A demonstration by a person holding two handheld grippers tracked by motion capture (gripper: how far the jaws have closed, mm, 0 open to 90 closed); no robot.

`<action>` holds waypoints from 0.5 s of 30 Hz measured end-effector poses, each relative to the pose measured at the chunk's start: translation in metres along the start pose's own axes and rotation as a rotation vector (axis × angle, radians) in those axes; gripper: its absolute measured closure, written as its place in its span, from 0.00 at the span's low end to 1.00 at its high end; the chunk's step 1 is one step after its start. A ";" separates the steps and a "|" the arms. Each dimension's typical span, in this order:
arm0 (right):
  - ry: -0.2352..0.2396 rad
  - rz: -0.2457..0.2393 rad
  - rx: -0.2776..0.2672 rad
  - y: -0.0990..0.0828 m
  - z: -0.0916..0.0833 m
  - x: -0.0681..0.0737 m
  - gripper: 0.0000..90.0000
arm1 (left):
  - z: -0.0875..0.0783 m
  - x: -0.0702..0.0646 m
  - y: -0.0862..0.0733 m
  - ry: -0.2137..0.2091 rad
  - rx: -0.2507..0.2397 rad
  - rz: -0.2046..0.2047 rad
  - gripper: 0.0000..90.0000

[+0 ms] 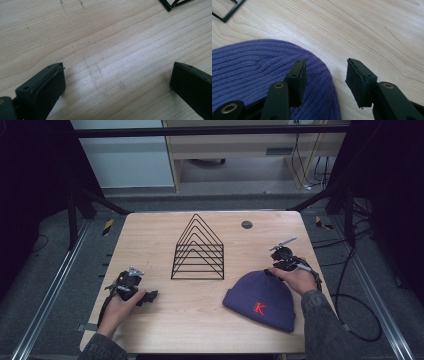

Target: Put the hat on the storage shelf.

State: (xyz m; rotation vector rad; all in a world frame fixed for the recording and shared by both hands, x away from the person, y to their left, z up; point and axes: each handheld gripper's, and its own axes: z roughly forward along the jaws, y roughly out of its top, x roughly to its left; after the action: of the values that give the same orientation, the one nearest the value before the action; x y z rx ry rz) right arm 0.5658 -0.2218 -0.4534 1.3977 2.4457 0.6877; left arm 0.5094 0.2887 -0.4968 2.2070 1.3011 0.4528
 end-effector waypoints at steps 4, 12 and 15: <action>0.011 0.017 0.017 0.000 0.007 -0.002 0.53 | 0.000 0.000 0.000 0.000 0.001 0.000 0.00; 0.040 0.033 0.039 0.000 0.016 0.001 0.52 | 0.000 0.000 0.000 0.000 0.000 0.001 0.00; 0.061 0.042 0.050 -0.004 0.021 0.003 0.60 | 0.000 0.000 0.000 0.000 0.001 0.001 0.00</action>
State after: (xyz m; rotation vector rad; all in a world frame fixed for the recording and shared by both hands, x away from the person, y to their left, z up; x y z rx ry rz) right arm 0.5707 -0.2149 -0.4732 1.4720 2.5029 0.6940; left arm 0.5095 0.2887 -0.4967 2.2085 1.3005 0.4527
